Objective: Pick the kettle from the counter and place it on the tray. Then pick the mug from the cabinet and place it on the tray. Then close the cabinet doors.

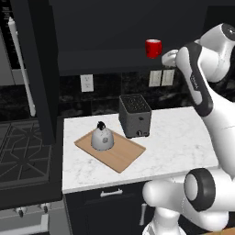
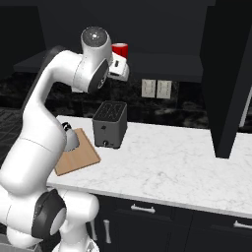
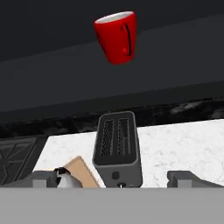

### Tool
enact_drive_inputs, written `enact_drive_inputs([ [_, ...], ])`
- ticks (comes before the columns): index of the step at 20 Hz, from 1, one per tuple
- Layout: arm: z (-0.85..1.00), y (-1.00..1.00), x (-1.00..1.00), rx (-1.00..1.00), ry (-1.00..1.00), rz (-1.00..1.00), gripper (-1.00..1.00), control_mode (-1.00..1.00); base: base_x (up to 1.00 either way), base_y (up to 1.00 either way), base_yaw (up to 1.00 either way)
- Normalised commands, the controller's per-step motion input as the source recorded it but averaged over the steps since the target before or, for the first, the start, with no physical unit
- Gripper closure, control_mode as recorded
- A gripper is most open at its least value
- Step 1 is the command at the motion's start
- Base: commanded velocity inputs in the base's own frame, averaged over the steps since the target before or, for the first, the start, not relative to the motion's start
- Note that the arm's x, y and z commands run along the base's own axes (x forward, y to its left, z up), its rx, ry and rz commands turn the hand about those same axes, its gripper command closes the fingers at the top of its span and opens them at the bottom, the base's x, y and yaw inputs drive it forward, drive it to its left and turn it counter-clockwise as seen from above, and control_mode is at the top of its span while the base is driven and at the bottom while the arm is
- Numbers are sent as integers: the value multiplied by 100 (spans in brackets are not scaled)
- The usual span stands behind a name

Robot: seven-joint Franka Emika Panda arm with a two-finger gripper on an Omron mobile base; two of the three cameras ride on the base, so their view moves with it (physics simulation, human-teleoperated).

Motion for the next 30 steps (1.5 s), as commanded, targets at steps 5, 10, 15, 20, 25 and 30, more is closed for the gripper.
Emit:
enact_drive_inputs([
  [5, 33, -18, 33, 0, -2, 2, -100, -100, 0, 0, 0],
  [10, 16, -13, 44, 0, -8, 3, -100, -100, 0, 0, 0],
  [15, 0, -1, 37, 0, -18, 18, -100, -100, 0, 0, 0],
  [20, 0, 0, 41, 0, -11, 24, -100, -100, 0, 0, 0],
  [25, 0, -3, 35, -6, -1, 9, -100, -100, 0, 0, 0],
  [30, 0, -8, 36, -12, 0, 0, -100, -100, 0, 0, 0],
])
